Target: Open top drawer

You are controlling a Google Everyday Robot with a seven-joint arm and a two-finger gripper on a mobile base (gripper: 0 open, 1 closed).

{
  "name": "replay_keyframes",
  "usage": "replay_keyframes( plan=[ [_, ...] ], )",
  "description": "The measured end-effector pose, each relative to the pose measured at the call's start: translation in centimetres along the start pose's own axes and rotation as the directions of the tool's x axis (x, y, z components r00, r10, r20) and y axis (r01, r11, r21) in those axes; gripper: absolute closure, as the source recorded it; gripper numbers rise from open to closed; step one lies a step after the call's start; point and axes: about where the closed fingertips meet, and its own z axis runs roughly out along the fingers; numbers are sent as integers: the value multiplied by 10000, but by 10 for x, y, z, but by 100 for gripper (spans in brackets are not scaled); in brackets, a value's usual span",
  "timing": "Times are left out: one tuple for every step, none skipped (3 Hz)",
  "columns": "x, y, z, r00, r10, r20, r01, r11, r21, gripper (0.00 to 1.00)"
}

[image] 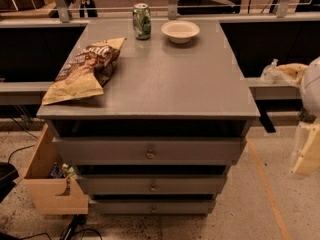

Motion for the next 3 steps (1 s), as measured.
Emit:
replay_keyframes(
  plan=[
    [5, 27, 26, 9985, -532, -146, 527, 9981, -333, 0],
    [5, 47, 64, 9954, -814, -508, 789, 9957, -486, 0],
    [5, 47, 64, 9954, -821, -492, 797, 9956, -490, 0]
  ],
)
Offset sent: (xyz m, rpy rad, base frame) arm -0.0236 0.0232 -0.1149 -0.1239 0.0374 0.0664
